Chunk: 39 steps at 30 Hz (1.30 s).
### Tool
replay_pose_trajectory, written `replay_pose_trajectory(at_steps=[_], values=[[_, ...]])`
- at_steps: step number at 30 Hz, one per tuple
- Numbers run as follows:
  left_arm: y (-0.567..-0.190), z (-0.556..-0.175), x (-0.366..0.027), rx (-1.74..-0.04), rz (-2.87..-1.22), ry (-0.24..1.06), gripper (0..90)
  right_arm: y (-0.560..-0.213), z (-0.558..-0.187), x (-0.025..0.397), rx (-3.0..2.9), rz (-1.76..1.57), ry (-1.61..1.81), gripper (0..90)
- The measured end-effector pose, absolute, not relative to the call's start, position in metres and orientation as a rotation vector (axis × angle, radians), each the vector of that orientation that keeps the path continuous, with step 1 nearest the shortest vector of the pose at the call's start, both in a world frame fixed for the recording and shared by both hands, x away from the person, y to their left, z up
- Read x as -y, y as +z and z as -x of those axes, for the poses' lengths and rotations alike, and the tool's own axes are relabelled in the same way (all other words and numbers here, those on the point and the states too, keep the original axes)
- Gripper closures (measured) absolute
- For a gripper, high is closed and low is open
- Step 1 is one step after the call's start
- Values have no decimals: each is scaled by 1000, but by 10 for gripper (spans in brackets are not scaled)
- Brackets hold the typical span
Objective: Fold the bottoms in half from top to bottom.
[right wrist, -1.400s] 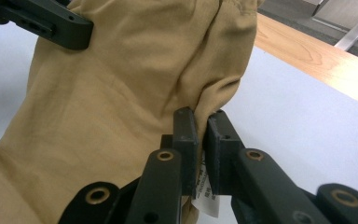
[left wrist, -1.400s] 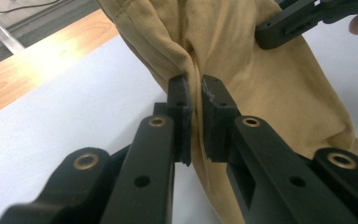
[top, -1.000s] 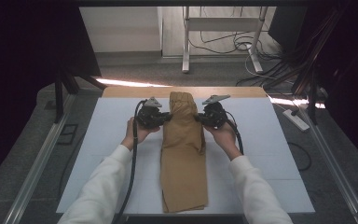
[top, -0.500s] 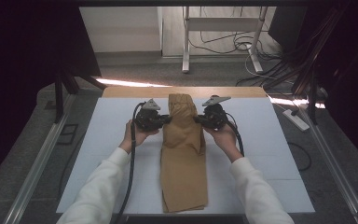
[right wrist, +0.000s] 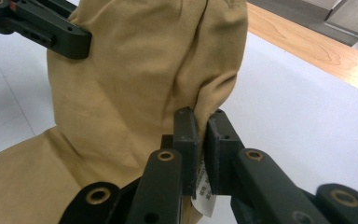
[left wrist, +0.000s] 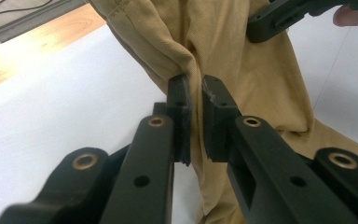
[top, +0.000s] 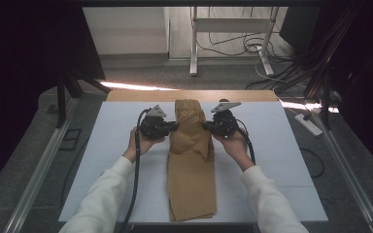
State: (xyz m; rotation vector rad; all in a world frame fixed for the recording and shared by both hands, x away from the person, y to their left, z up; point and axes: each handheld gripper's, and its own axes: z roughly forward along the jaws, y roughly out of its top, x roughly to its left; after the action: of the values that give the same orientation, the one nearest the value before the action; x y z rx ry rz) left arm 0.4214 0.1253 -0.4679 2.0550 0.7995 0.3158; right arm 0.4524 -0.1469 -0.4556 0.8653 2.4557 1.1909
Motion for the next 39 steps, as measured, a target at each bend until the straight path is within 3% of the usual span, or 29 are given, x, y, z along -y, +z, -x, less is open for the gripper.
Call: replay_pose_trajectory(at_steps=[39], values=[[-475, -392, -123, -747, -2080, 303, 820, -463, -428, 153, -2515, -842, 1184, 838]])
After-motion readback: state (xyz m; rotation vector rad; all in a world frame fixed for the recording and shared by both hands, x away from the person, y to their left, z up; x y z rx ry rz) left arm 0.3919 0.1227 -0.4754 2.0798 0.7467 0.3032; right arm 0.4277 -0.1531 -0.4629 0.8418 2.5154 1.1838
